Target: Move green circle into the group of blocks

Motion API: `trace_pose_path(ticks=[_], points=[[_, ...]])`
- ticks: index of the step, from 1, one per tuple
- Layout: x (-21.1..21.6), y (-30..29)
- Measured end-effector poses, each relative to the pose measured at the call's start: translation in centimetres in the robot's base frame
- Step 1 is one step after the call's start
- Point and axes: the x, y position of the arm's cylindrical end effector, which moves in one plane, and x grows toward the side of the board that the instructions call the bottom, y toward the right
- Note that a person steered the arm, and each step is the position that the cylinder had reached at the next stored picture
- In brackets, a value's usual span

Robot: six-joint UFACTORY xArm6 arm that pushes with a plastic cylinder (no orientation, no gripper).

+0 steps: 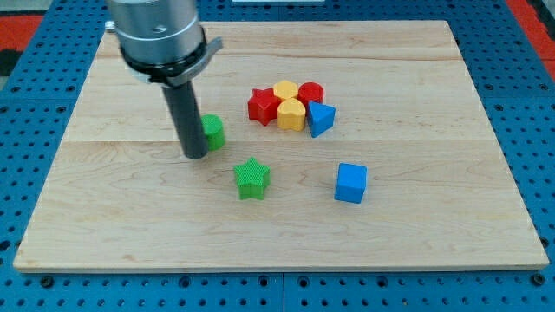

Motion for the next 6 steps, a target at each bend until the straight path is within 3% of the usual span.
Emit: trace_pose_path(ticks=[2, 4, 5, 6], points=[[-0.1, 4.9], [-1.0, -4.2], [-2.6, -3.8], [-2.7, 1.1]])
